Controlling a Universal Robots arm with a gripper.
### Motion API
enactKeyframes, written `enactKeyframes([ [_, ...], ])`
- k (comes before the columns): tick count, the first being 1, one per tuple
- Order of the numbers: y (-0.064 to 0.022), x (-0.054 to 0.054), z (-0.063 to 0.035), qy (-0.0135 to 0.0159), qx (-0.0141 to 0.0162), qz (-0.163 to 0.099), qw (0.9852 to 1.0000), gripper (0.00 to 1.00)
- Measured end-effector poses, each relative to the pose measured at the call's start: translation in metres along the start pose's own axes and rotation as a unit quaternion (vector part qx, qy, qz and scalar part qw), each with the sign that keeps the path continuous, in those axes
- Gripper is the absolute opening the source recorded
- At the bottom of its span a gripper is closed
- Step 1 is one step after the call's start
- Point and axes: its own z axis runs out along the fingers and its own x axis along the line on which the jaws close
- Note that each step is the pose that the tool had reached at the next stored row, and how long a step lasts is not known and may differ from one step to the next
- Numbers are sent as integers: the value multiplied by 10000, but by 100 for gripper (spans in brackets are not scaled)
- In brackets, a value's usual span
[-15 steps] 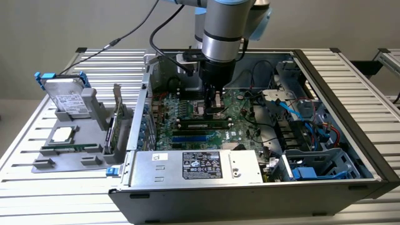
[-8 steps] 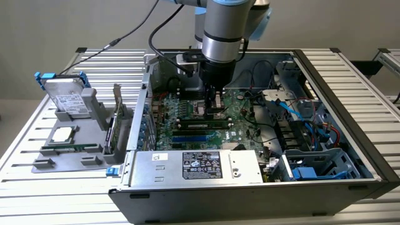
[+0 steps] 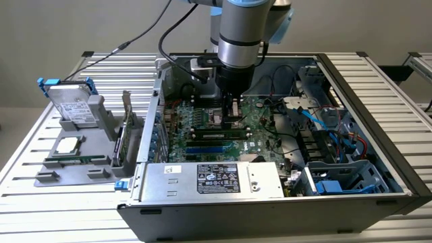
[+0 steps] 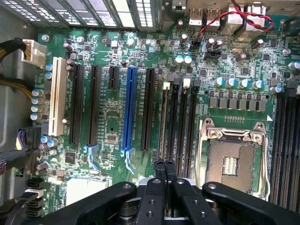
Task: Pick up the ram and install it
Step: 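Press down the ram until it locks into place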
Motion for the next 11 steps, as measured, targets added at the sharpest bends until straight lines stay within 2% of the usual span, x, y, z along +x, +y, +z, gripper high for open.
enactKeyframes([
  [3,0,0,0,-25,25,48,10000,10],
  [11,1,0,0,-49,65,501,9987,10],
])
